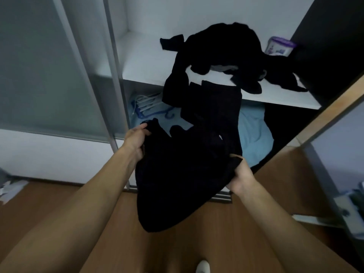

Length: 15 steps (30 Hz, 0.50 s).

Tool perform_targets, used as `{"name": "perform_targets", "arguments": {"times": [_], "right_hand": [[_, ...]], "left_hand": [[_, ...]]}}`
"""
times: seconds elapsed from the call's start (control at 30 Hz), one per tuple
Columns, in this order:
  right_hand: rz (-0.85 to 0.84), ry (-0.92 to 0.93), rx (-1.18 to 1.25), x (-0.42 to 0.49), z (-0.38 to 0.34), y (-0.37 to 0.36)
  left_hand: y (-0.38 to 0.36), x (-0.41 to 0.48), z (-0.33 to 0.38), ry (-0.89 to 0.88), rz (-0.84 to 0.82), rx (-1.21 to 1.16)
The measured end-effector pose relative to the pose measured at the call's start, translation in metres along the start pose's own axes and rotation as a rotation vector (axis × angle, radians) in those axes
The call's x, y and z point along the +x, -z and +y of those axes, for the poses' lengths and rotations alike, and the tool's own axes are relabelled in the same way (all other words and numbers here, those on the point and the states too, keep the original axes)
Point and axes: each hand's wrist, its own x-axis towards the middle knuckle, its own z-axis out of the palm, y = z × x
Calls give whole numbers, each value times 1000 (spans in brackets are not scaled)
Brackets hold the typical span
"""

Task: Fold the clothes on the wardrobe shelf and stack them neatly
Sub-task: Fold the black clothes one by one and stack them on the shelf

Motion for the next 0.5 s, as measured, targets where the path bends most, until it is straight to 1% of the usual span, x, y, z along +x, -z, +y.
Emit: {"name": "perform_targets", "arguments": {"times": [0.1,0.17,0.23,0.3,0.33,0.37,0.4,0.43,0.5], "right_hand": [[124,-60,-75,-4,27,19],[141,-81,-195,-4,40,29],[82,-118,-467,-2,43,38],[9,-188,-909,-1,39,43],[1,-188,-1119,0,34,42],[20,-127,-1253,1,26,38],[40,-12,-1298,3,16,33],[43,116,-1239,4,5,27],[-21,325,-979,-1,-19,10]], "left_hand": [[-2,-7,10,16,-42,38],[-5,-17,20,78,-103,113],[-8,-30,33,121,-186,144],[-13,-41,43,96,-265,116],[-17,-48,47,78,-282,108],[-22,-54,52,54,-284,108],[-27,-60,56,29,-294,97],[-33,-65,60,9,-318,86],[-46,-77,66,-9,-404,67]]}}
